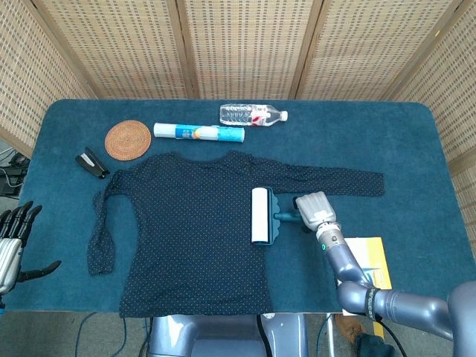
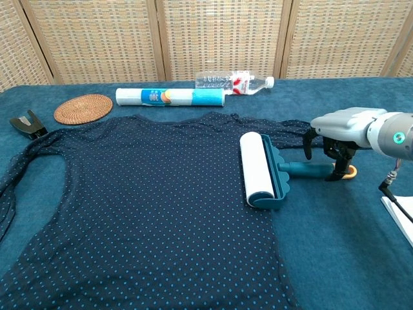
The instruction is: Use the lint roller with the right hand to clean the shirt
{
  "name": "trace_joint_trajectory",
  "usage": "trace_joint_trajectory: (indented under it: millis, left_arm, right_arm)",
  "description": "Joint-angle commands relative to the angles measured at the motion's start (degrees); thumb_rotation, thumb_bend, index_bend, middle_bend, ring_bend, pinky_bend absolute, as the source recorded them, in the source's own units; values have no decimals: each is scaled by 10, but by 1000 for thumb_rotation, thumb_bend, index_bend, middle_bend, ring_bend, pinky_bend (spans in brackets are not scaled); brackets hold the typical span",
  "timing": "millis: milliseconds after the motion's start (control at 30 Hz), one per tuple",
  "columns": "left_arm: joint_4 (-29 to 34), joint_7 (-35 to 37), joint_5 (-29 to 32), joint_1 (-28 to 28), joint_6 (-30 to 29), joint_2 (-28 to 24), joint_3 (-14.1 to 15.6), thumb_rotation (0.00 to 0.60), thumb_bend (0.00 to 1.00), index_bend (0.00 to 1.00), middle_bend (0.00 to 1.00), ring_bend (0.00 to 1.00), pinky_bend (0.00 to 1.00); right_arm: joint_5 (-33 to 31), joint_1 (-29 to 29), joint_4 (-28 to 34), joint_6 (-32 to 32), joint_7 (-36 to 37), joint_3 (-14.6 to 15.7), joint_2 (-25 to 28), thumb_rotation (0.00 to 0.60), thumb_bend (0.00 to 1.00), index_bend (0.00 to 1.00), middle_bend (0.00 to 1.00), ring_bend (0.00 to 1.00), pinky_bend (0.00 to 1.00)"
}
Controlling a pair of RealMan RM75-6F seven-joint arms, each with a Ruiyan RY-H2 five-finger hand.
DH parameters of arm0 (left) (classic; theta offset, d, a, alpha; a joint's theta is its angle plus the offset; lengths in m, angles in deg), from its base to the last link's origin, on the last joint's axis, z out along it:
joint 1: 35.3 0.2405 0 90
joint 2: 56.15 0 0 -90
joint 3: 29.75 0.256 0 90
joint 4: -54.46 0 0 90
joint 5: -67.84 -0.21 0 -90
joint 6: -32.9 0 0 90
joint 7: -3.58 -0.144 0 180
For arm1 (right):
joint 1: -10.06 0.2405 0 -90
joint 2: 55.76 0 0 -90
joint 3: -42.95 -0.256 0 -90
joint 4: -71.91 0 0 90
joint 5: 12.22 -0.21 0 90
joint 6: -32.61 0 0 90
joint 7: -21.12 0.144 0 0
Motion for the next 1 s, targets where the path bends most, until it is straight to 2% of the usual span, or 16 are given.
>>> trace_joint_trajectory:
  millis: [33,200,300,467,533,633,833,1000]
  left_arm:
    - [-1,0,1,-1,1,0,0,600,0,0,0,0,0]
    - [-1,-2,2,-2,3,1,0,600,0,0,0,0,0]
    - [-1,0,2,-2,2,1,1,600,0,0,0,0,0]
    - [-3,1,6,-3,6,1,1,600,0,0,0,0,0]
    - [-4,0,7,-4,8,2,1,600,0,0,0,0,0]
    - [-4,0,9,-6,12,2,0,600,0,0,0,0,0]
    - [-4,3,17,-9,19,1,-2,600,0,0,0,0,0]
    - [-8,7,25,-13,28,2,-4,600,0,0,0,0,0]
  right_arm:
    - [-7,6,-5,4,1,4,-8,600,378,395,960,1000,1000]
    - [-12,14,-13,5,1,10,-21,600,388,396,960,1000,1000]
    - [-18,18,-22,5,1,13,-30,600,430,400,960,1000,1000]
    - [-20,23,-37,5,-1,22,-38,600,649,475,960,1000,1000]
    - [-19,24,-38,4,2,23,-36,600,750,537,961,1000,1000]
    - [-5,27,-30,10,5,22,-28,600,827,634,962,1000,1000]
    - [25,43,-11,22,-6,14,-3,600,838,651,962,1000,1000]
    - [21,86,-16,23,-63,0,18,600,838,661,962,1000,1000]
